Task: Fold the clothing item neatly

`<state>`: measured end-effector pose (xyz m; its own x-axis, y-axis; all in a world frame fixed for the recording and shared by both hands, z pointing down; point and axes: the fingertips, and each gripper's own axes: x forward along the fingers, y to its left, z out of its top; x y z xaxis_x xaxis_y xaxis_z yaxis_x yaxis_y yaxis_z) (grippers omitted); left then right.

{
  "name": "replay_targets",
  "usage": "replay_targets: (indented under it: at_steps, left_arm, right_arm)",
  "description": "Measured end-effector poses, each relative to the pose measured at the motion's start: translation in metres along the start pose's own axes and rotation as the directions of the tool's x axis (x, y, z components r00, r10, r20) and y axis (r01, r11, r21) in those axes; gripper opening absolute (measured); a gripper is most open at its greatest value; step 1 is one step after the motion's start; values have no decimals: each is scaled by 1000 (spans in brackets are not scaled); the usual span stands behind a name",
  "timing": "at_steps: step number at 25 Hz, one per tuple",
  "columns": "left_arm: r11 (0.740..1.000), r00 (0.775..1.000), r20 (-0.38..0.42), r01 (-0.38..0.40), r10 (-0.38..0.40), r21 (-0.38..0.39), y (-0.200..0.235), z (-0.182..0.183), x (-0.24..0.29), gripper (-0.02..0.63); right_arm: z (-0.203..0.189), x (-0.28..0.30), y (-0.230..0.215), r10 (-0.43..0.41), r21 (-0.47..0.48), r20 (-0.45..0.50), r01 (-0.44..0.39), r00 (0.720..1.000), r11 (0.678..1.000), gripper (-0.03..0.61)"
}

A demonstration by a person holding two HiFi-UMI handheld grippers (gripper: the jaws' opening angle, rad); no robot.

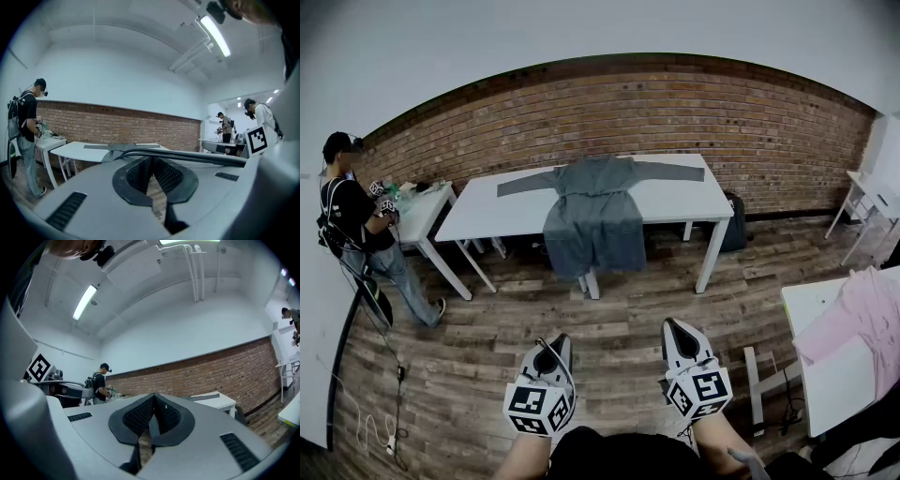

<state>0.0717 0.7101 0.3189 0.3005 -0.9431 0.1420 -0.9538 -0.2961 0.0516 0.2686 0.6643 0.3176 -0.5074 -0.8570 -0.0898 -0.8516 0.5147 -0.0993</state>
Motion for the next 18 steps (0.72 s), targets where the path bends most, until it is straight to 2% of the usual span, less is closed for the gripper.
replay_targets:
  at_steps: [4, 9, 18]
  left_arm:
    - [1000, 1000, -16, 5, -5, 13, -9, -7, 9, -9]
    - [999, 1000, 12, 11, -11, 30, -4, -3, 31, -9]
    - [999, 999, 26, 35, -34, -33, 26, -3, 102, -9]
  right_arm:
    - [1, -6, -6, 10, -10, -1, -10, 1000, 1000, -9]
    - [-12, 8, -15, 16, -29, -17, -17, 1000, 999, -9]
    - [-17, 67, -40, 15, -125, -44, -20, 999, 992, -9]
